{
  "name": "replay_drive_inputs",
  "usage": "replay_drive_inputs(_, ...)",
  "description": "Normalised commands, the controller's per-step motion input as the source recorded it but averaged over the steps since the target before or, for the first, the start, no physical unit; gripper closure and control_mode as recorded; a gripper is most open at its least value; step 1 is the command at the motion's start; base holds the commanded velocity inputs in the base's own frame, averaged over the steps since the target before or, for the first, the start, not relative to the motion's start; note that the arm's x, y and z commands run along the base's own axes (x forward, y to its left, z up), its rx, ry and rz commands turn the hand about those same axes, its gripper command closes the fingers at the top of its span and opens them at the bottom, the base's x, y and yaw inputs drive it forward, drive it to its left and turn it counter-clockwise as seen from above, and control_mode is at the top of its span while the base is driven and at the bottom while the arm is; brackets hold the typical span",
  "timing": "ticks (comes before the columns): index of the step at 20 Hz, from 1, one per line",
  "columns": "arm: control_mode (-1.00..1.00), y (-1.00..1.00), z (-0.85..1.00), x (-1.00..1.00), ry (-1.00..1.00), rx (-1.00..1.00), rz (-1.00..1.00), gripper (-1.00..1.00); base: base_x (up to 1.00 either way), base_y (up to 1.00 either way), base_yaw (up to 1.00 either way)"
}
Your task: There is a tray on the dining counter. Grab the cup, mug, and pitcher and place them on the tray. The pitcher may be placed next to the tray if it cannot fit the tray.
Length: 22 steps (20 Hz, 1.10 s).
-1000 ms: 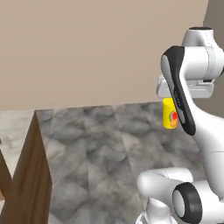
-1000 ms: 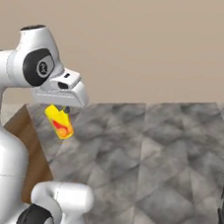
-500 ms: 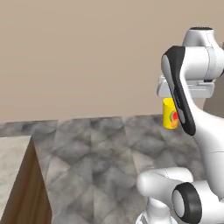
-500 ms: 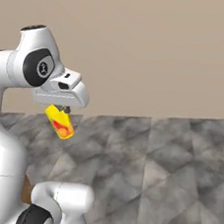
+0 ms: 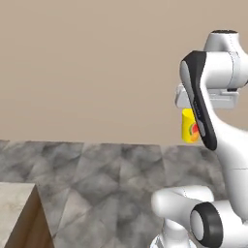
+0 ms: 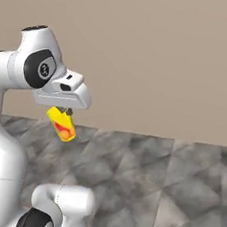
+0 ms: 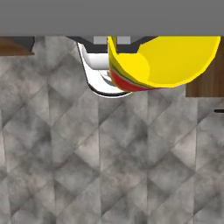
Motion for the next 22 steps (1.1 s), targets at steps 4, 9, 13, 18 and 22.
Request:
replay_drive_inputs(4, 1.00, 0.00, 0.00, 0.00, 0.00, 0.00, 0.00, 1.00, 0.79, -0.22, 0.69)
replay_drive_inputs(9, 1.00, 0.00, 0.00, 0.00, 0.00, 0.00, 0.00, 1.00, 0.42, -0.23, 0.81)
replay_drive_inputs(13, 1.00, 0.00, 0.00, 0.00, 0.00, 0.00, 0.00, 1.00, 0.28, -0.24, 0.83)
replay_drive_inputs(18, 1.00, 0.00, 0.00, 0.00, 0.00, 0.00, 0.00, 1.00, 0.24, -0.27, 0.83)
replay_drive_inputs(22, 1.00, 0.00, 0.00, 0.00, 0.00, 0.00, 0.00, 1.00, 0.23, -0.36, 0.79)
